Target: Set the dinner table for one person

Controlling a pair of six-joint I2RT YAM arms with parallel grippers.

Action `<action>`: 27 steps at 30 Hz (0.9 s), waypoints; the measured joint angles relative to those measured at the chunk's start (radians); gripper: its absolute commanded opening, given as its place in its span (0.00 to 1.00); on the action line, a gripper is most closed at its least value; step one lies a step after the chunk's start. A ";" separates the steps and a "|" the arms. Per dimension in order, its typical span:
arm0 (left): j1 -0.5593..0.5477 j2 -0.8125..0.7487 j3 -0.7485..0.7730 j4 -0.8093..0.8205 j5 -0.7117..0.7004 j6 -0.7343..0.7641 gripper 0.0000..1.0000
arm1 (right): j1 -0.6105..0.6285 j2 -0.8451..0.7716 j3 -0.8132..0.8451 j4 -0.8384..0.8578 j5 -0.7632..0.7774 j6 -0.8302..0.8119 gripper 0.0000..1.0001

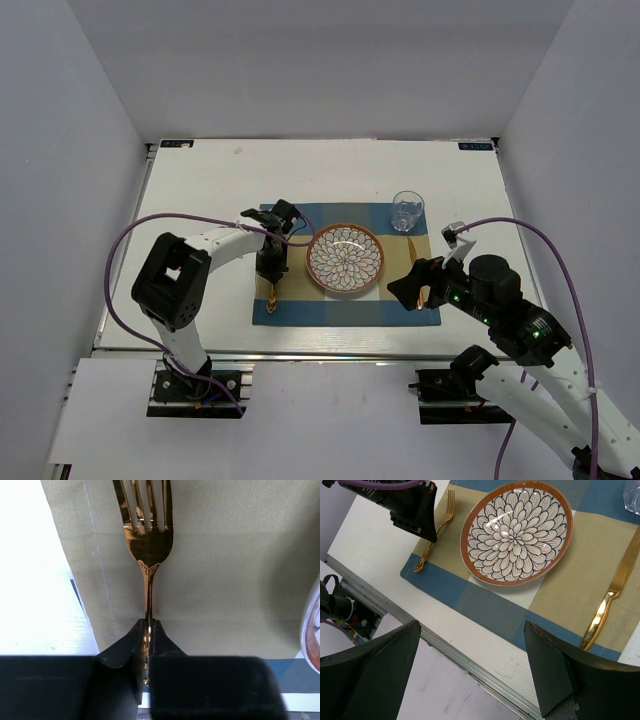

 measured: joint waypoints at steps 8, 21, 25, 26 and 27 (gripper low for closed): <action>0.000 0.012 0.002 -0.010 -0.007 -0.003 0.35 | 0.000 0.000 0.000 0.000 0.000 0.000 0.89; -0.011 -0.098 0.009 -0.072 -0.054 -0.064 0.98 | 0.000 0.008 0.013 -0.022 0.031 0.000 0.89; -0.011 -0.293 0.027 -0.109 -0.111 -0.111 0.98 | 0.000 0.039 0.093 -0.111 0.114 0.000 0.89; -0.010 -0.344 0.035 -0.123 -0.130 -0.121 0.98 | 0.000 0.048 0.130 -0.141 0.143 0.001 0.89; -0.011 -0.403 0.044 -0.137 -0.155 -0.135 0.98 | 0.000 0.054 0.164 -0.164 0.172 0.002 0.89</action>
